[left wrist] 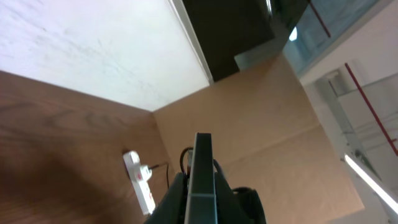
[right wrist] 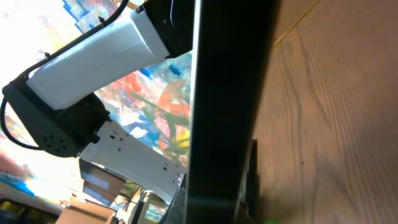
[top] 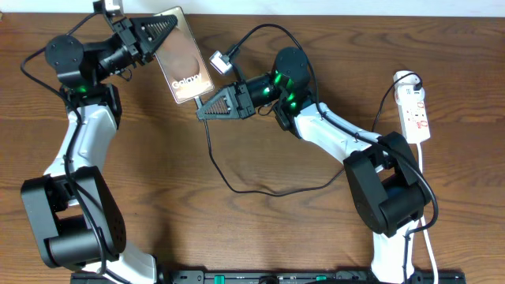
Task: Plug charger to phone and switch on socket
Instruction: 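Push the black cable plug into the phone's bottom port with the right gripper, then release the plug and move the right gripper right toward the power strip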
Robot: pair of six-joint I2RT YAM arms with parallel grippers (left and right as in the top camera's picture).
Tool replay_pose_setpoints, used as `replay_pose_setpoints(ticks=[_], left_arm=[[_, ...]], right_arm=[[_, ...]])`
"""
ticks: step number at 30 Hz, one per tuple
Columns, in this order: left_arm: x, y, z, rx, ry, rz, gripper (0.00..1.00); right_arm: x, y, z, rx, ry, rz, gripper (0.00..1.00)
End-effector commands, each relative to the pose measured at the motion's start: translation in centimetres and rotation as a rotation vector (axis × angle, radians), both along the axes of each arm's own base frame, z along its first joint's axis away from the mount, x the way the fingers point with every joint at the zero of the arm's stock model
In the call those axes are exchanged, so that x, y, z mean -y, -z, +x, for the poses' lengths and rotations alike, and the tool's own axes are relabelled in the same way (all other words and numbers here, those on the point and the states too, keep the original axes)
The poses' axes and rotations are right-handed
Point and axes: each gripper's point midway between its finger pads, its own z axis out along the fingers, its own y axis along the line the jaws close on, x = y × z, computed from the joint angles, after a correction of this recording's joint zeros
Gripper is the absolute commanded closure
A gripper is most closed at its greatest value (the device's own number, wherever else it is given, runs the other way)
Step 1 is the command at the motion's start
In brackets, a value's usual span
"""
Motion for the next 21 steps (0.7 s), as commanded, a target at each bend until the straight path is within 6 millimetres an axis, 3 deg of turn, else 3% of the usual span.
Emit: replay_pose_setpoints(ticks=[1,10,11,12,13,21], left_arm=[[2.78,0.86,-3.81,0.029,0.244,0.093,0.93],[2.82,0.93,-3.97,0.028,0.254,0.097,0.93],[2.80,0.89,-3.87,0.028,0.248,0.094,0.93],[2.75,0.83,-3.73,0.029,0.239,0.091,0.93],[2.72,0.80,-3.63,0.029,0.233,0.089,0.93],[2.61,0.73,-3.46,0.032,0.222,0.087,0.93]], right_arm=[[-0.24,-0.78,2.74,-0.017,0.139,0.028,0.99],[-0.17,-0.84,2.94,-0.015,0.148,0.031,0.98],[-0.17,-0.84,2.94,-0.015,0.148,0.031,0.89],[-0.17,-0.84,2.94,-0.015,0.148,0.031,0.55],[-0.17,-0.84,2.94,-0.015,0.148,0.031,0.01],[-0.03,-0.80,2.92,-0.014,0.143,0.030,0.01]])
